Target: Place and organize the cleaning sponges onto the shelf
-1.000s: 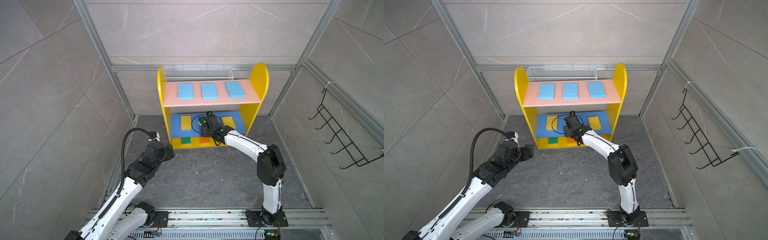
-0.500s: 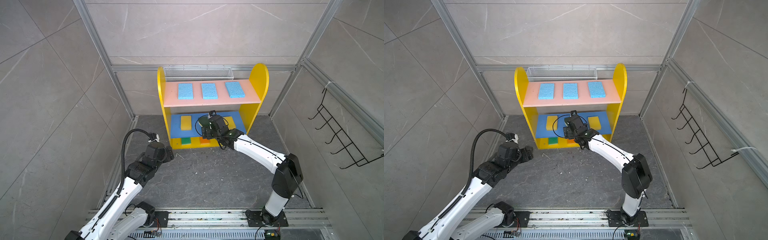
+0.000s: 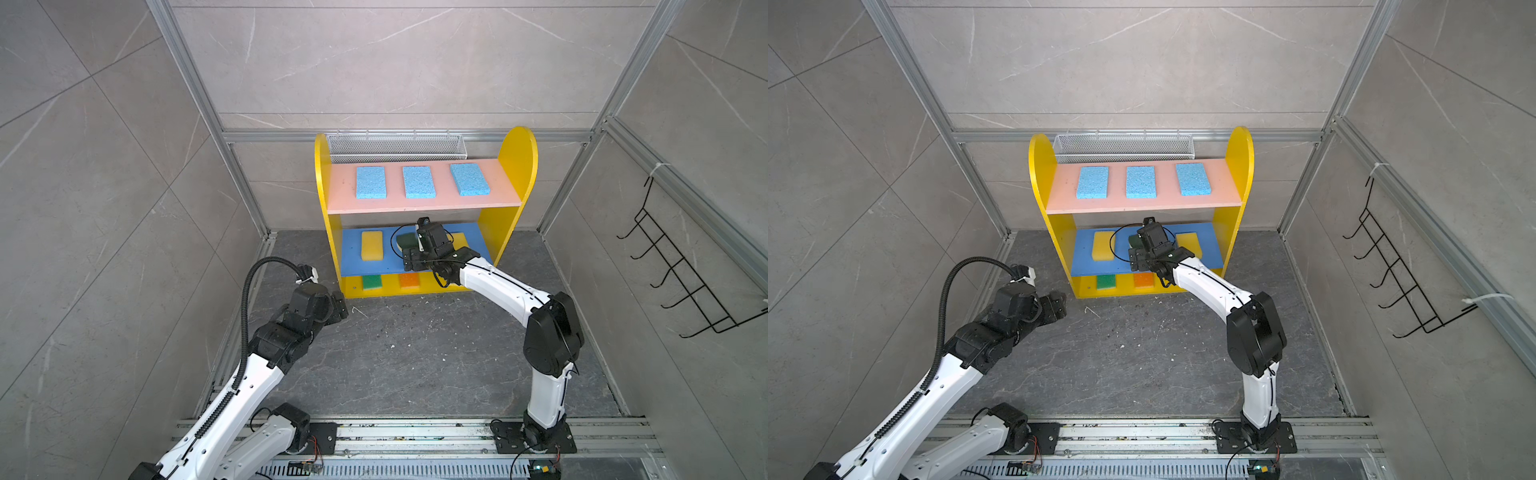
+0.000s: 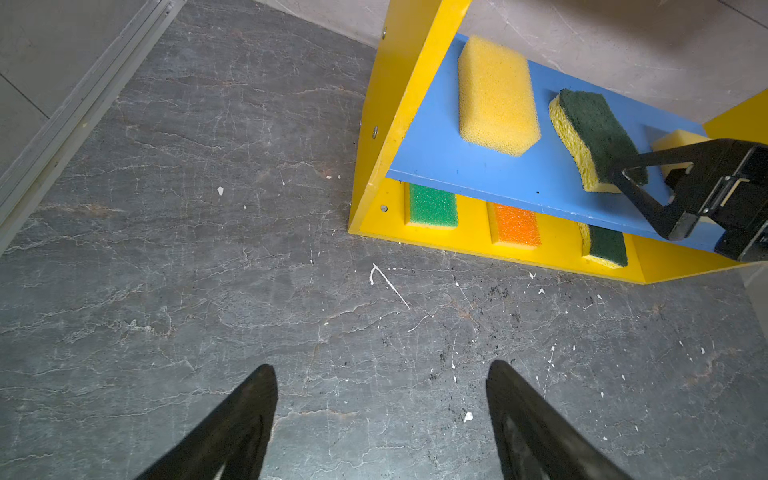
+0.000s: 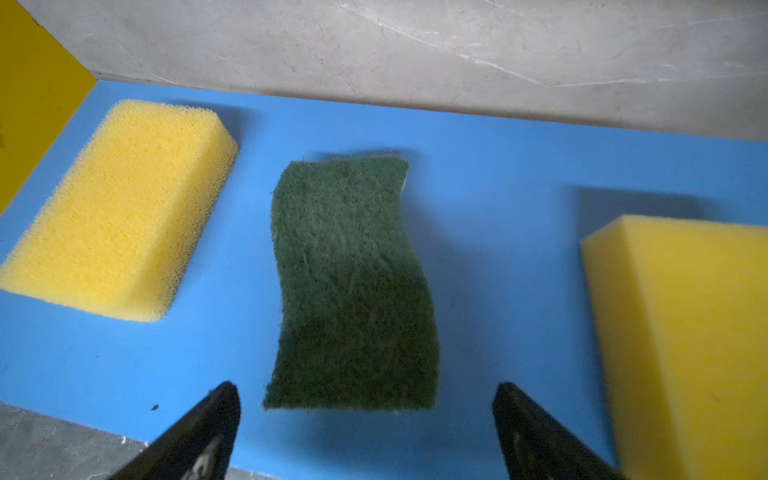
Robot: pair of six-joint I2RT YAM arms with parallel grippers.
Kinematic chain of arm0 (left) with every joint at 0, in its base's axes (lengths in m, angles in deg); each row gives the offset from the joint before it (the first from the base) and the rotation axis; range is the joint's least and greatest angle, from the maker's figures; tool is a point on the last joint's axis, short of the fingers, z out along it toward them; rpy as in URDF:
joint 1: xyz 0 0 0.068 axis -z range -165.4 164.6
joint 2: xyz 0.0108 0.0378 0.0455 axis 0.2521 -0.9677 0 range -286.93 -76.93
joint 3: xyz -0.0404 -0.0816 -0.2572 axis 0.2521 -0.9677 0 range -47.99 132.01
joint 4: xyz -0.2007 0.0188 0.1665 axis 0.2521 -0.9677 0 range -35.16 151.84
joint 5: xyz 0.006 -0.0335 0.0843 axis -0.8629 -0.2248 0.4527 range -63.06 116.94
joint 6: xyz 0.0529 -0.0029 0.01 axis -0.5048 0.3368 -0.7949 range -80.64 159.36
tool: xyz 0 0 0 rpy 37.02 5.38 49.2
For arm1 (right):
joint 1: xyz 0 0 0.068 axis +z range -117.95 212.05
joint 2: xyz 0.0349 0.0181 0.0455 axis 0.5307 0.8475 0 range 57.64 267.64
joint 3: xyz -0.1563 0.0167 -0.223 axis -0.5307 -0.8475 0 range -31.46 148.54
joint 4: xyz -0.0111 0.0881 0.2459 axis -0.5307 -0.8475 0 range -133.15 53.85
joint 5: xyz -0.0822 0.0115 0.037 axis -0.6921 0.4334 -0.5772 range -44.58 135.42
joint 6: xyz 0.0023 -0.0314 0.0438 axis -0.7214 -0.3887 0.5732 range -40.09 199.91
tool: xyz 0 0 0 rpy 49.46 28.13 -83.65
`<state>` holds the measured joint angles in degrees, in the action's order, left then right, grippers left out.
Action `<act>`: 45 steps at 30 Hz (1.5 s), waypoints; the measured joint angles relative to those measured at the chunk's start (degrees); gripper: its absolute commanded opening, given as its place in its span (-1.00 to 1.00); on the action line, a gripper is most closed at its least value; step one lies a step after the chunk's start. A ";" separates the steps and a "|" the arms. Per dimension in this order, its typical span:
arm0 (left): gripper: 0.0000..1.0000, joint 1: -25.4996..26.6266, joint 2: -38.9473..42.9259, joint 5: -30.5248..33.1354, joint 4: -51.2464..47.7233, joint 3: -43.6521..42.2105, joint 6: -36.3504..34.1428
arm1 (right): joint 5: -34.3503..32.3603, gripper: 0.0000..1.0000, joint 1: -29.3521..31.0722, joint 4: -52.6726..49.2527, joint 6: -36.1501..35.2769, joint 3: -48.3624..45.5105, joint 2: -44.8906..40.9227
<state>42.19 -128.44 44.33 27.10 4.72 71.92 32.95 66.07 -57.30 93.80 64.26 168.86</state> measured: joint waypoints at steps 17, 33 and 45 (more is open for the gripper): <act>0.64 0.00 -0.83 0.04 0.04 0.70 0.00 | 5.07 0.93 -0.52 -0.48 -0.24 1.86 3.17; 0.64 0.00 0.37 0.07 0.00 0.70 0.00 | 7.61 0.91 -0.50 -0.68 -0.22 1.88 3.17; 0.64 0.00 0.63 0.07 -0.04 0.70 0.00 | 8.87 0.89 -0.28 -0.63 -0.24 1.88 3.17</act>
<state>42.19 -127.81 44.40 27.05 5.42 71.92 41.82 65.79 -57.93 93.56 66.14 172.03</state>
